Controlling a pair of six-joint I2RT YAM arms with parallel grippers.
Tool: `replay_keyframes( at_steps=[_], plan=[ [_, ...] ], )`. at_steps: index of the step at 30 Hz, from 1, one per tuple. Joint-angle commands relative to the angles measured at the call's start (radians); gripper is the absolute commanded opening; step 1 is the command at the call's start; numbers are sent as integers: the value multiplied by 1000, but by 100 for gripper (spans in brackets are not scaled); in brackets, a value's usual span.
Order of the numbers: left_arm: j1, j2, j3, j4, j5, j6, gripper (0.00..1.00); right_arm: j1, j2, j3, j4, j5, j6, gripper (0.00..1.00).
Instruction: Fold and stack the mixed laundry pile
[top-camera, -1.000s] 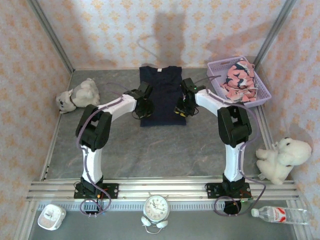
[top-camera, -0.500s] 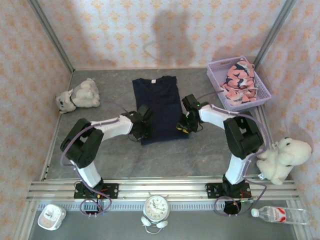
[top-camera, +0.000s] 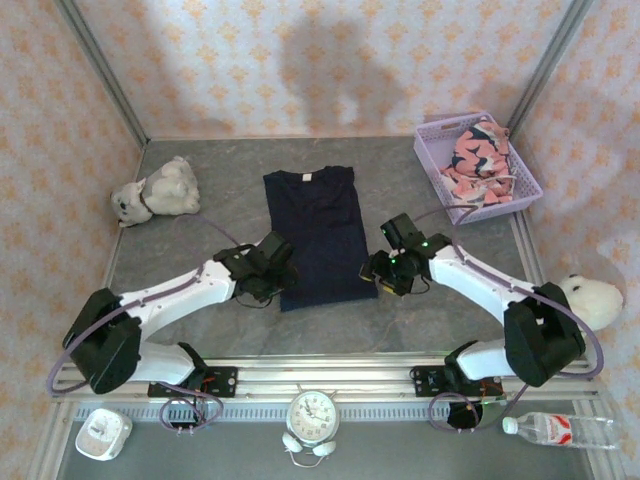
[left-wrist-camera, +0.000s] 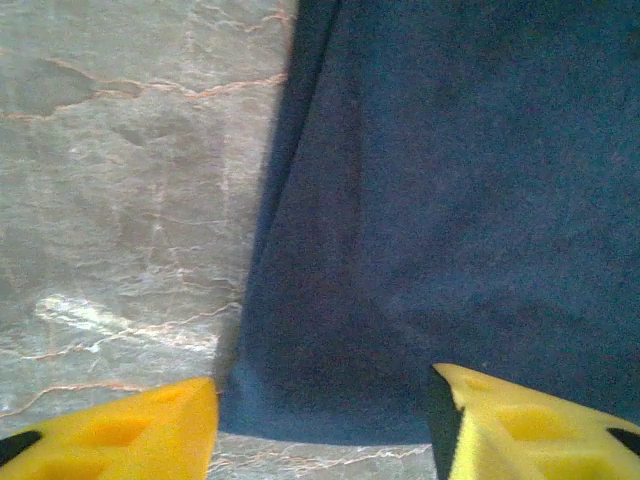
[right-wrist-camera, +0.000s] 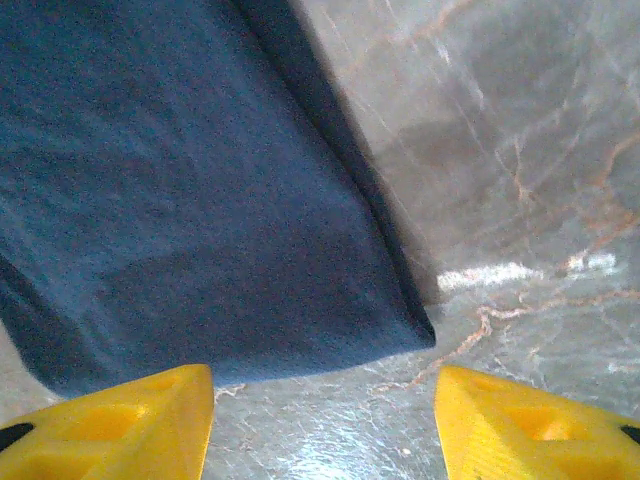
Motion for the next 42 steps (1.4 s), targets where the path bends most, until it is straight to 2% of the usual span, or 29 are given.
replay_keyframes(
  at_steps=[1, 7, 10, 12, 15, 19, 25, 37, 40, 42],
  plan=[
    [1, -48, -78, -48, -19, -65, 61, 24, 2, -18, 2, 19, 50, 61],
    [-1, -126, -175, 32, 13, -161, 63, 28, 128, -18, 82, 6, 79, 60],
    [-9, -137, -178, 37, 26, -165, 63, 28, 178, -7, 92, 25, 85, 55],
    [-22, -127, -179, 45, 42, -166, 63, 28, 194, -7, 99, 38, 87, 43],
    [-54, -95, -182, 58, 56, -176, 62, 28, 205, -7, 117, 38, 96, 17],
    [-103, -29, -178, 125, 69, -212, 62, 28, 199, -1, 121, 37, 98, 0],
    [-132, 57, -124, 131, 39, -223, 60, 30, 193, 9, 112, 43, 97, 0],
    [-124, 76, -93, 122, -67, -221, 56, 34, 199, 6, 100, 45, 90, 0],
    [-105, 117, -109, 148, -61, -214, 52, 41, 201, 11, 102, 44, 90, 0],
    [-99, 145, -110, 161, -52, -207, 46, 46, 206, 15, 99, 45, 87, 0]
  ],
)
